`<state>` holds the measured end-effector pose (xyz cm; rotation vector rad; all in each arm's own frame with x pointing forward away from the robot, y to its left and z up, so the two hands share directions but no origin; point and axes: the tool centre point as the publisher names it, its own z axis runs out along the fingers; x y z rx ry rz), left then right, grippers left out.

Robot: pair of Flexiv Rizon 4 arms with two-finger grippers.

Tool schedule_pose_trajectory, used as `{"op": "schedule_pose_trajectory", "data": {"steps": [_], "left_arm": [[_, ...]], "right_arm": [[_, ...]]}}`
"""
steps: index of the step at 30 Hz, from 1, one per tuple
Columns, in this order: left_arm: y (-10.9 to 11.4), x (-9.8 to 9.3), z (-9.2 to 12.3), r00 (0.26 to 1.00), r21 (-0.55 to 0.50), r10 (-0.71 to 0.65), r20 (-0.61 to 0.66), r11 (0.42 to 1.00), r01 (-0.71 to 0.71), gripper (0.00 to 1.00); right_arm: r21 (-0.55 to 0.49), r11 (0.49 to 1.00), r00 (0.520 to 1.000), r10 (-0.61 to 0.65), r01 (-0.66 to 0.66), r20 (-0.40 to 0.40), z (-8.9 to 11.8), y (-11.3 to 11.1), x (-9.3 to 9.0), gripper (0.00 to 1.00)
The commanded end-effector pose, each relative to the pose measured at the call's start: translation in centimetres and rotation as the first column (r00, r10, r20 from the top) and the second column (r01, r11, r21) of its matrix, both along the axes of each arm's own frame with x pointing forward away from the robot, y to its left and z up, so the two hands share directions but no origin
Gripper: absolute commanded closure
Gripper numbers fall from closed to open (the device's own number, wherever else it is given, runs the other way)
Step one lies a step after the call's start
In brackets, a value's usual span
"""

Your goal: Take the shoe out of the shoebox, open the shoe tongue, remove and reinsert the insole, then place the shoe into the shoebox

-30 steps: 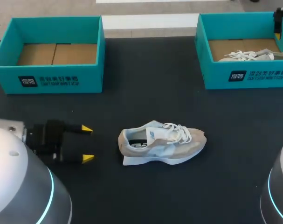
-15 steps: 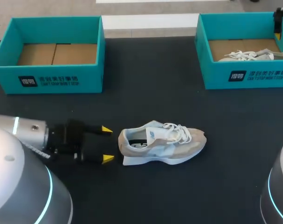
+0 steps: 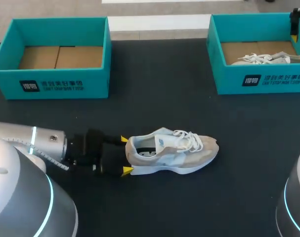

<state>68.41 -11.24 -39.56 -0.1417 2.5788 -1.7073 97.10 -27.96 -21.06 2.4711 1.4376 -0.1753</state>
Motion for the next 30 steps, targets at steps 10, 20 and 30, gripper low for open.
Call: {"op": "schedule_pose_trajectory", "data": {"steps": [10,20,30], "left_arm": [[-2.6,1.3,-1.2,1.0,0.01,0.004,0.011,1.0,-0.004,0.0],[-3.6,1.5,-2.3,1.0,0.025,-0.008,-0.005,1.0,0.009,0.0],[-3.7,1.7,-3.5,1.0,0.034,-0.002,-0.03,0.999,0.003,1.0]], "right_arm": [[0.001,1.0,1.0,0.0,0.0,0.0,0.0,0.0,0.1,0.0],[0.001,1.0,1.0,0.0,0.0,0.0,0.0,0.0,0.1,0.0],[0.001,1.0,1.0,0.0,0.0,0.0,0.0,0.0,0.1,0.0]]}}
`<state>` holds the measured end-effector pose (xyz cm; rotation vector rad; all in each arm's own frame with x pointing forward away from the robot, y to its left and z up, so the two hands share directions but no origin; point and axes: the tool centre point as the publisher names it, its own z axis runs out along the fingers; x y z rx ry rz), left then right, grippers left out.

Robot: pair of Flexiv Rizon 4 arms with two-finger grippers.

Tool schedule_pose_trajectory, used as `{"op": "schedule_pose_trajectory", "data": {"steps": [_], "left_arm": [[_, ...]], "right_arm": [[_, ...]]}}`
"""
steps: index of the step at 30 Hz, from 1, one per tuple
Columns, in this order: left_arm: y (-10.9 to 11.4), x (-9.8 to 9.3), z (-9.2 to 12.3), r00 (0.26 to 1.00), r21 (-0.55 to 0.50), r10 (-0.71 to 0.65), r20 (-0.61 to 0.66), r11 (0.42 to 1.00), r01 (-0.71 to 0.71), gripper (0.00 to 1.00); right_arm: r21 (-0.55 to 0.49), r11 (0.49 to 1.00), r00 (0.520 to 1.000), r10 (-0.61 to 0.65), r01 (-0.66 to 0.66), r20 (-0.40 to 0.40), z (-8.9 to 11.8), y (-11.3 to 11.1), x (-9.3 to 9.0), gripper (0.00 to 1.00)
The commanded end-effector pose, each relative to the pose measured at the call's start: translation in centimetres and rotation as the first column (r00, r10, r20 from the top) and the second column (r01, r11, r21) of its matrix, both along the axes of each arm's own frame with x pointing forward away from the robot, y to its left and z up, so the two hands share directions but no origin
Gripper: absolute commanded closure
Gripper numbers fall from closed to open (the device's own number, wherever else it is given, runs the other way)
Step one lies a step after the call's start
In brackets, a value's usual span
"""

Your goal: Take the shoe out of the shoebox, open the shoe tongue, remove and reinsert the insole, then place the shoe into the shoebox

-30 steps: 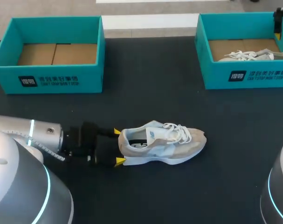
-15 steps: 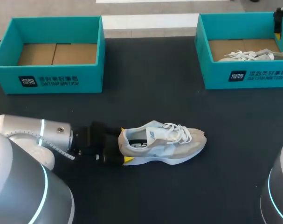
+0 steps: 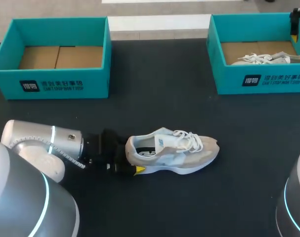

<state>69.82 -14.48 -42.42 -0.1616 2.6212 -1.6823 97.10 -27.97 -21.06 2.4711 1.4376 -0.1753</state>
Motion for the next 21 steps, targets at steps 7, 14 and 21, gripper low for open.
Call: {"op": "schedule_pose_trajectory", "data": {"steps": [7,14,21], "left_arm": [[-0.29,0.31,-0.84,1.0,0.008,0.002,-0.017,1.0,-0.002,1.0],[-0.29,0.31,-0.84,1.0,0.008,0.002,-0.017,1.0,-0.002,1.0],[-0.29,0.31,-0.84,1.0,0.008,0.002,-0.017,1.0,-0.002,1.0]], "right_arm": [[0.001,1.0,1.0,0.0,0.0,0.0,-0.03,-0.03,0.05,0.0],[0.001,1.0,1.0,0.0,0.0,0.0,-0.03,-0.03,0.05,0.0],[0.001,1.0,1.0,0.0,0.0,0.0,-0.03,-0.03,0.05,0.0]]}}
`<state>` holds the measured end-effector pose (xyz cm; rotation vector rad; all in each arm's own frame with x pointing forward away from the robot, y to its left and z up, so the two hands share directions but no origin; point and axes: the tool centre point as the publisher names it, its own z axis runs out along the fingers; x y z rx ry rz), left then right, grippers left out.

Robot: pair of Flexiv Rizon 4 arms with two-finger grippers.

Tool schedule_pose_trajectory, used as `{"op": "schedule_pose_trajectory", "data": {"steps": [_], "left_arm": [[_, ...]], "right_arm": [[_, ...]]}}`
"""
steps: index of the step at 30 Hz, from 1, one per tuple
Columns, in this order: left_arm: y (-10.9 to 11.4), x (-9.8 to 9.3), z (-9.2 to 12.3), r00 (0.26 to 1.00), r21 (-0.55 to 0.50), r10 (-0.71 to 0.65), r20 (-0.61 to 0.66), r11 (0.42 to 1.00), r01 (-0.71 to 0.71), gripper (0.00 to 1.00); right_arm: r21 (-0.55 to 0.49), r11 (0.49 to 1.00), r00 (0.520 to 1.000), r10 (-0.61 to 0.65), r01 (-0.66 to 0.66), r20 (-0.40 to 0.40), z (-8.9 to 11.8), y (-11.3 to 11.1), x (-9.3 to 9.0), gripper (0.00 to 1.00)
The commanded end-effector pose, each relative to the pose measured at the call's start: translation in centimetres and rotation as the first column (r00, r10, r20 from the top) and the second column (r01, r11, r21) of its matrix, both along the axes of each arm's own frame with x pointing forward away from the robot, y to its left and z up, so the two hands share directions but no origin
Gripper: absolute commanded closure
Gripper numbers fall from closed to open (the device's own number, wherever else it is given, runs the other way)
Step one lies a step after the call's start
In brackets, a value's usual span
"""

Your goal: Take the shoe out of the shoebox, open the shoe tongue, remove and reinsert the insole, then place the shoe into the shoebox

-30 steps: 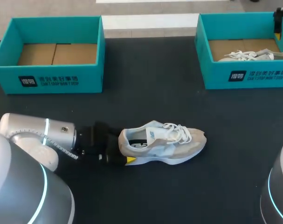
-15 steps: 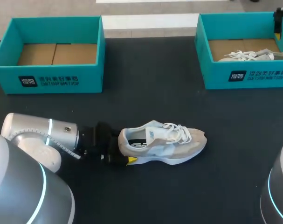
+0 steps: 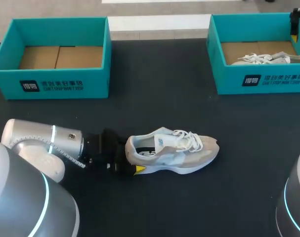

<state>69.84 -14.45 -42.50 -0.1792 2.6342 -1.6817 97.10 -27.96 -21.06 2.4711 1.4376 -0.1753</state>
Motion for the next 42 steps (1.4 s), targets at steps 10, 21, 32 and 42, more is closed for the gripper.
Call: {"op": "schedule_pose_trajectory", "data": {"steps": [10,21,32,42], "left_arm": [[-0.3,0.3,-0.8,1.0,0.004,-0.001,-0.001,1.0,0.001,1.0],[-0.3,0.3,-0.8,1.0,0.004,-0.001,-0.001,1.0,0.001,1.0],[-0.3,0.3,-0.8,1.0,0.004,-0.001,-0.001,1.0,0.001,1.0],[-0.3,0.3,-0.8,1.0,0.004,-0.001,-0.001,1.0,0.001,1.0]], "right_arm": [[-0.002,0.999,0.999,0.033,-0.033,0.029,0.4,1.6,-0.6,0.0],[0.02,0.988,0.987,0.15,-0.151,0.052,2.6,13.7,-5.8,0.0],[0.066,0.983,0.984,0.171,-0.173,0.043,2.5,18.1,-8.7,0.0],[0.066,0.983,0.984,0.171,-0.173,0.043,2.5,18.1,-8.7,0.0]]}}
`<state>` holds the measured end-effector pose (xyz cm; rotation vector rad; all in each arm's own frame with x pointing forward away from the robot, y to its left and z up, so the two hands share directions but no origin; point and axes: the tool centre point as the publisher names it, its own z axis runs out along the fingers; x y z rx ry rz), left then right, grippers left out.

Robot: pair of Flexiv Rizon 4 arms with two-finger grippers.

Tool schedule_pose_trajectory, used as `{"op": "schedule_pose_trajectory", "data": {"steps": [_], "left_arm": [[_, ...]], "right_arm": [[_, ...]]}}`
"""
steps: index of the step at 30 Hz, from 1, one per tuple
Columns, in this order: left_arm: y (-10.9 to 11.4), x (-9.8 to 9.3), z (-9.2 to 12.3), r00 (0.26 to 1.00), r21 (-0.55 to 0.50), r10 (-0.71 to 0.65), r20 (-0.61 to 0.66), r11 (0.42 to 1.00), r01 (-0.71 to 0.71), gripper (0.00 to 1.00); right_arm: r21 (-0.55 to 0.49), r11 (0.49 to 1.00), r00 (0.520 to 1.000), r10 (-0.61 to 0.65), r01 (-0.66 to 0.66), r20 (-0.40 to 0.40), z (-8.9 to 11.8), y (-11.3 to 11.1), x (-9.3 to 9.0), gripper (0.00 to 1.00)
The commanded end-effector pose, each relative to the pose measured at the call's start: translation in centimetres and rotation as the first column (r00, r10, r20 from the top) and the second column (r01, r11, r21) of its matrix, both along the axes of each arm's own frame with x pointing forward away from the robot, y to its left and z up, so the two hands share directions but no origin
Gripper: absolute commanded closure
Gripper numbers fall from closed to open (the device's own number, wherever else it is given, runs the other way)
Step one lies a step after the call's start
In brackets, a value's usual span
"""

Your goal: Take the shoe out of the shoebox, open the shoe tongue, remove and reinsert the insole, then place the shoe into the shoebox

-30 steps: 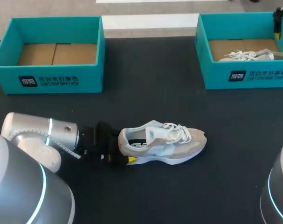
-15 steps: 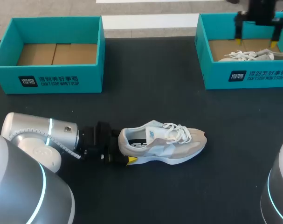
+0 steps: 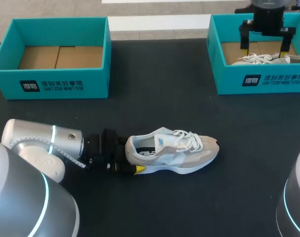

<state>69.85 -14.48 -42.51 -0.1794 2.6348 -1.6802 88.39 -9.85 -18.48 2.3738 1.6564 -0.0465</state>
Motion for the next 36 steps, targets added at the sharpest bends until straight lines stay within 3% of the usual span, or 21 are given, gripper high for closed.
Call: {"op": "schedule_pose_trajectory", "data": {"steps": [1,4,10,22,29,31,36], "left_arm": [[-0.3,0.3,-0.8,1.0,0.003,-0.001,-0.001,1.0,0.001,1.0],[-0.3,0.3,-0.8,1.0,0.003,-0.001,-0.001,1.0,0.001,1.0],[-0.3,0.3,-0.8,1.0,0.003,-0.001,-0.001,1.0,0.001,1.0],[-0.3,0.3,-0.8,1.0,0.003,-0.001,-0.001,1.0,0.001,1.0],[-0.3,0.3,-0.8,1.0,0.003,-0.001,-0.001,1.0,0.001,1.0],[-0.3,0.3,-0.8,1.0,0.003,-0.001,-0.001,1.0,0.001,1.0],[-0.3,0.3,-0.8,1.0,0.003,-0.001,-0.001,1.0,0.001,1.0]], "right_arm": [[0.001,1.0,1.0,0.001,-0.001,0.001,-0.1,0.0,0.0,0.0],[0.001,1.0,1.0,0.001,-0.001,0.001,-0.1,0.0,0.0,0.0],[0.011,0.995,0.995,0.097,-0.097,-0.007,0.6,5.6,-1.9,0.0],[0.049,0.97,0.97,0.241,-0.239,-0.037,0.5,15.1,-9.3,0.0],[0.157,0.959,0.97,0.241,-0.238,-0.002,-0.1,20.1,-13.6,0.0],[0.174,0.946,0.955,0.287,-0.273,-0.066,-0.4,21.7,-14.2,0.0],[0.174,0.946,0.955,0.287,-0.273,-0.066,-0.4,21.7,-14.2,0.0]]}}
